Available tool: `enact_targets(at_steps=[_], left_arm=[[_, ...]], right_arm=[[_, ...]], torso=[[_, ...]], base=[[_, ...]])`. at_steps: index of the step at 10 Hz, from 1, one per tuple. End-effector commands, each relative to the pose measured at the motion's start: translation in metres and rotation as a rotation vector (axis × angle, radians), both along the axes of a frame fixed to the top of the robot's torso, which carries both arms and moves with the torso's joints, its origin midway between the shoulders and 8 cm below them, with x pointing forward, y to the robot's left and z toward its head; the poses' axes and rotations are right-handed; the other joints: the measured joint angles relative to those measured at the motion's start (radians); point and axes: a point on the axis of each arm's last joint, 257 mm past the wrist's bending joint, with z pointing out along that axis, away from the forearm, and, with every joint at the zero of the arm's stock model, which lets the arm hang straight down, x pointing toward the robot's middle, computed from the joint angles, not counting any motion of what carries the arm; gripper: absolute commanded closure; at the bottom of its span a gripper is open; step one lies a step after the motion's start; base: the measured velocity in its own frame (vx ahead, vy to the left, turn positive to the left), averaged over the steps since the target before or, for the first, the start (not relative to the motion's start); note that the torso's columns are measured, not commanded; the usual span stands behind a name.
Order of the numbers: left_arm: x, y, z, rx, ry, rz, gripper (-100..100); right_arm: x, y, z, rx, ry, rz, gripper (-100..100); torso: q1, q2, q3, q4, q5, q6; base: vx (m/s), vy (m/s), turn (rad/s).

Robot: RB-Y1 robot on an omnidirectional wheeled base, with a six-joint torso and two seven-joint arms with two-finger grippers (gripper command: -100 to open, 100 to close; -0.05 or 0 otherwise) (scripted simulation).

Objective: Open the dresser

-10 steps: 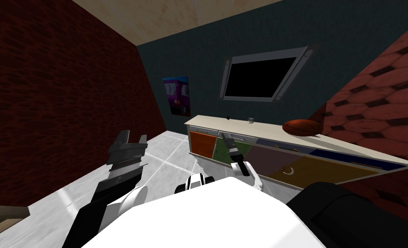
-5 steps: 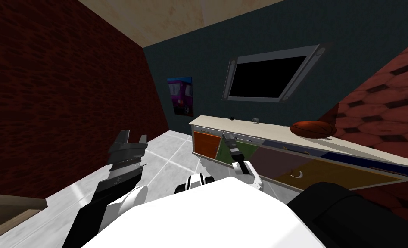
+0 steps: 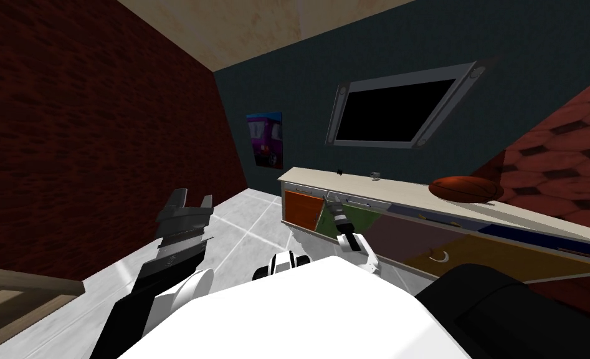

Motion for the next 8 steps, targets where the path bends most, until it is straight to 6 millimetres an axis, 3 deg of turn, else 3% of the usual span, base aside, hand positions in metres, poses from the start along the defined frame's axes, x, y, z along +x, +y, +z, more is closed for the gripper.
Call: enact_targets(at_steps=[1,3,6,8], left_arm=[[0.0,0.0,0.0,0.0,0.0,0.0,0],[0.0,0.0,0.0,0.0,0.0,0.0,0],[0.0,0.0,0.0,0.0,0.0,0.0,0],[0.0,0.0,0.0,0.0,0.0,0.0,0]], right_arm=[[0.002,-0.019,-0.013,-0.097,0.041,-0.068,-100],[0.002,-0.019,-0.013,-0.136,0.044,-0.083,-100],[0.005,-0.047,-0.032,-0.252,0.104,-0.165,-100],[0.005,-0.047,-0.032,-0.286,0.107,-0.177,-100]], torso=[[0.001,0.001,0.0,0.0,0.001,0.0],[0.001,0.0,0.0,0.0,0.001,0.0],[-0.001,0.001,0.0,0.0,0.0,0.0],[0.001,0.0,0.0,0.0,0.001,0.0]], base=[[0.031,0.152,0.07],[0.036,0.11,0.017],[0.037,0.111,0.063],[0.035,0.101,0.011]])
